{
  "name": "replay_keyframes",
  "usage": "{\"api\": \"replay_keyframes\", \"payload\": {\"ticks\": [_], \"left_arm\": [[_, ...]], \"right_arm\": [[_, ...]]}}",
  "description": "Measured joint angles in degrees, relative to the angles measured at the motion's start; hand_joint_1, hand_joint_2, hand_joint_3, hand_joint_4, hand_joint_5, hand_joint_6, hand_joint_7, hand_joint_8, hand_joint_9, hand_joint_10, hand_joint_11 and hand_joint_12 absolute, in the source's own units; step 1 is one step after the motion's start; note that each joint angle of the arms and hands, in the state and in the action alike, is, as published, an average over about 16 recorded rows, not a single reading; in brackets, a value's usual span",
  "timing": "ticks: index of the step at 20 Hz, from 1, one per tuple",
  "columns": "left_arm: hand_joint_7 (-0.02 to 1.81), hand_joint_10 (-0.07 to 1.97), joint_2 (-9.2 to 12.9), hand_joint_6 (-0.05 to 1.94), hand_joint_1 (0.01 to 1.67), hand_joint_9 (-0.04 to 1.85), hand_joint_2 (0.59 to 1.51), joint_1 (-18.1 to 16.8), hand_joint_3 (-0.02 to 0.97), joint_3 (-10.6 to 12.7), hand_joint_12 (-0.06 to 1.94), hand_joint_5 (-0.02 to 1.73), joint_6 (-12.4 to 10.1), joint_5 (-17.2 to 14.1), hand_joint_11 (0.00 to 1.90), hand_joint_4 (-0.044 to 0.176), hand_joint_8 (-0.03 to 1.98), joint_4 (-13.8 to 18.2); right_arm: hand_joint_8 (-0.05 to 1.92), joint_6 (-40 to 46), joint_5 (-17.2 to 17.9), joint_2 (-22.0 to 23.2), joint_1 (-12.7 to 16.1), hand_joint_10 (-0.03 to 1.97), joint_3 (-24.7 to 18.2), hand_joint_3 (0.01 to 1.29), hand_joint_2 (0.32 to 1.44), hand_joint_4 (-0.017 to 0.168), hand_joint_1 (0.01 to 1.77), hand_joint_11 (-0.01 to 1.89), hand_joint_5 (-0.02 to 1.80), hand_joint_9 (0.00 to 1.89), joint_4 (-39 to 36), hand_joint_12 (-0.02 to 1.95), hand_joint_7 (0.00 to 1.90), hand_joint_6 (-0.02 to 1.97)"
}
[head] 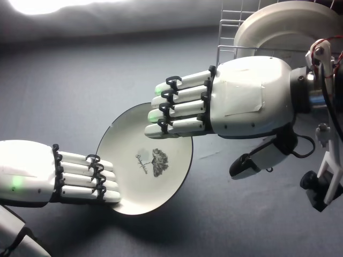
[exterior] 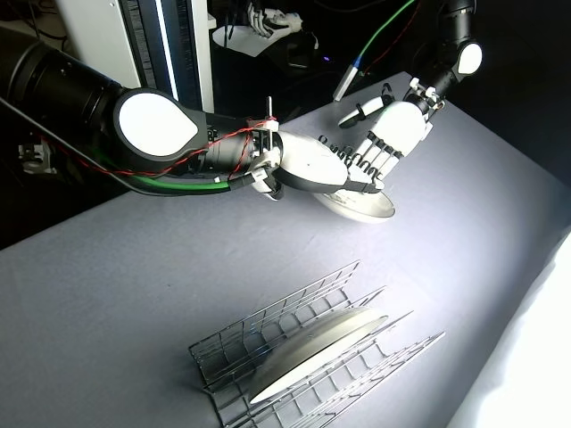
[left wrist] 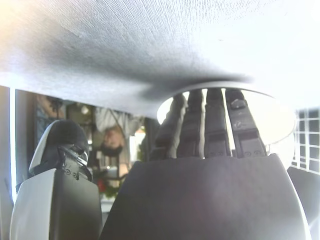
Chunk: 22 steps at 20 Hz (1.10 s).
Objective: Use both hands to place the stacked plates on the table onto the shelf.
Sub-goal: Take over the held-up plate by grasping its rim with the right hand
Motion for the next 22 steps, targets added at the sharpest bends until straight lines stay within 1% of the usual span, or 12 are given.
{"api": "replay_keyframes", "payload": {"ticks": [4,11,16,22], "left_arm": [[0.03,0.00,-0.04,-0.02,0.02,0.02,1.129,0.20,0.008,0.10,-0.03,0.01,0.04,0.01,0.01,-0.008,0.00,0.12],[0.02,0.00,-0.17,-0.02,0.02,0.01,1.117,0.21,0.009,0.39,-0.03,0.00,0.05,-0.10,0.01,-0.008,0.00,0.25],[0.02,0.00,-0.25,-0.02,0.02,0.01,1.118,0.21,0.009,0.54,-0.03,0.00,0.06,-0.19,0.01,-0.008,0.00,0.26],[0.02,0.00,-0.32,-0.02,0.01,0.01,1.119,0.20,0.009,0.60,-0.03,0.00,0.05,-0.25,0.01,-0.008,0.00,0.24]], "right_arm": [[-0.01,-0.01,-0.29,-0.01,-0.77,0.00,-0.28,0.01,1.01,0.004,0.80,0.02,0.01,0.02,0.07,0.00,0.02,0.00],[-0.01,-0.09,-1.16,-1.18,-2.37,0.00,0.03,0.01,1.02,0.004,0.80,0.02,0.01,0.02,0.19,0.00,0.02,0.00],[-0.01,-0.34,-1.82,-3.03,-3.35,0.00,1.67,0.01,1.02,0.004,0.80,0.02,0.01,0.02,0.25,0.00,0.02,0.00],[-0.01,-0.80,-2.14,-5.85,-3.82,0.00,4.45,0.01,1.02,0.004,0.83,0.02,0.01,0.02,0.31,0.01,0.02,0.00]]}}
